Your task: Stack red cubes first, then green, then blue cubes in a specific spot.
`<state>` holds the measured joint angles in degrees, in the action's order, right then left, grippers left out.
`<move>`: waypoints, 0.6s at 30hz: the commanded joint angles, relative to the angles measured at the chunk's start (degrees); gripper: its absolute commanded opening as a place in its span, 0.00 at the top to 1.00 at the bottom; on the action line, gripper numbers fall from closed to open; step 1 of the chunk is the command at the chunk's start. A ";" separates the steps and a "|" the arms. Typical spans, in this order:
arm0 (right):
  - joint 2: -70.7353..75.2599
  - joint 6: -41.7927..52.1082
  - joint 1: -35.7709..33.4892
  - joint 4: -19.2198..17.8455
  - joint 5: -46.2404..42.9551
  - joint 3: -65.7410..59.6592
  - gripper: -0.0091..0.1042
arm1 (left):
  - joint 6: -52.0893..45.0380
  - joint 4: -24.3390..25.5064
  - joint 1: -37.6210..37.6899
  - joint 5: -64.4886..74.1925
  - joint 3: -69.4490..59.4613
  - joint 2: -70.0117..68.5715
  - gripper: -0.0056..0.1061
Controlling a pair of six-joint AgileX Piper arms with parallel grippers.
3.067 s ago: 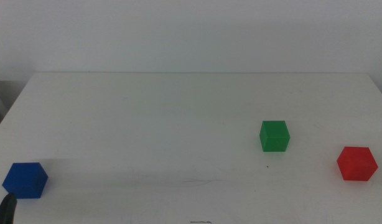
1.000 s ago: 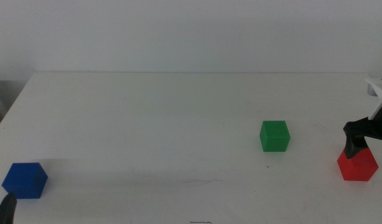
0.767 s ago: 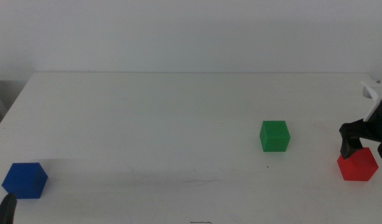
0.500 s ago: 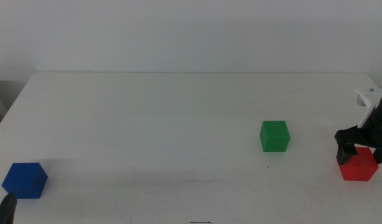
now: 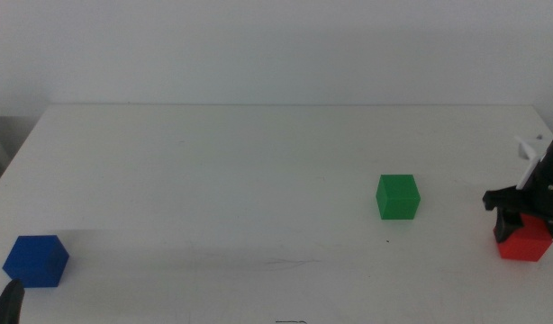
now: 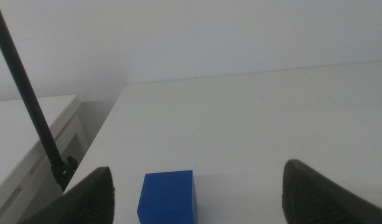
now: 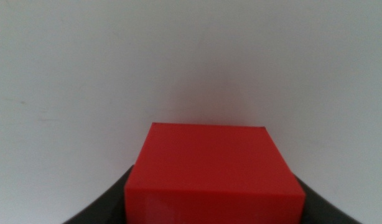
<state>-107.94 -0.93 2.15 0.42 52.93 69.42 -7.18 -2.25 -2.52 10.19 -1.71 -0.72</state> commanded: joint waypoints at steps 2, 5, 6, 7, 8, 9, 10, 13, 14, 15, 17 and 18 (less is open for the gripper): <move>7.17 -6.62 -1.00 -0.92 2.24 1.66 0.93 | 0.56 -0.83 0.08 -4.78 0.21 -1.20 0.14; 10.32 -12.12 -4.05 -2.12 5.63 3.22 0.93 | 0.56 -0.83 0.08 -4.78 0.21 -1.20 0.14; 10.91 -13.18 -5.71 -3.11 7.04 4.15 0.93 | 0.56 -0.83 0.08 -4.78 0.21 -1.20 0.14; 11.07 -14.15 -7.61 -4.23 8.18 5.28 0.93 | 0.56 -0.83 0.08 -4.78 0.21 -1.20 0.14; 11.07 -15.63 -9.75 -5.34 9.78 6.67 0.93 | 0.56 -0.83 0.08 -4.78 0.21 -1.20 0.14; 10.98 -17.49 -11.96 -6.26 11.21 8.02 0.93 | 0.56 -0.83 0.08 -4.78 0.21 -1.20 0.14; 10.91 -19.18 -13.83 -6.83 11.91 9.00 0.93 | 0.56 -0.83 0.08 -4.78 0.21 -1.20 0.14; 10.71 -26.36 -20.23 -7.83 12.08 12.06 0.93 | 0.56 -0.83 0.08 -4.78 0.21 -1.20 0.14; 10.31 -28.28 -22.36 -7.83 12.15 13.17 0.93 | 0.56 -0.83 0.08 -4.78 0.21 -1.20 0.14; 9.75 -29.89 -24.41 -7.83 12.30 14.37 0.93 | 0.56 -0.83 0.08 -4.78 0.21 -1.20 0.14; 8.36 -32.13 -28.30 -7.83 12.74 16.79 0.93 | 0.56 -0.83 0.08 -4.78 0.21 -1.20 0.14; 7.36 -33.16 -30.09 -7.83 13.24 18.09 0.93 | 0.56 -0.83 0.08 -4.78 0.21 -1.20 0.14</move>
<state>-101.66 -31.37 -24.92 -5.87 65.52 84.00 -7.18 -2.25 -2.52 10.19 -1.71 -0.77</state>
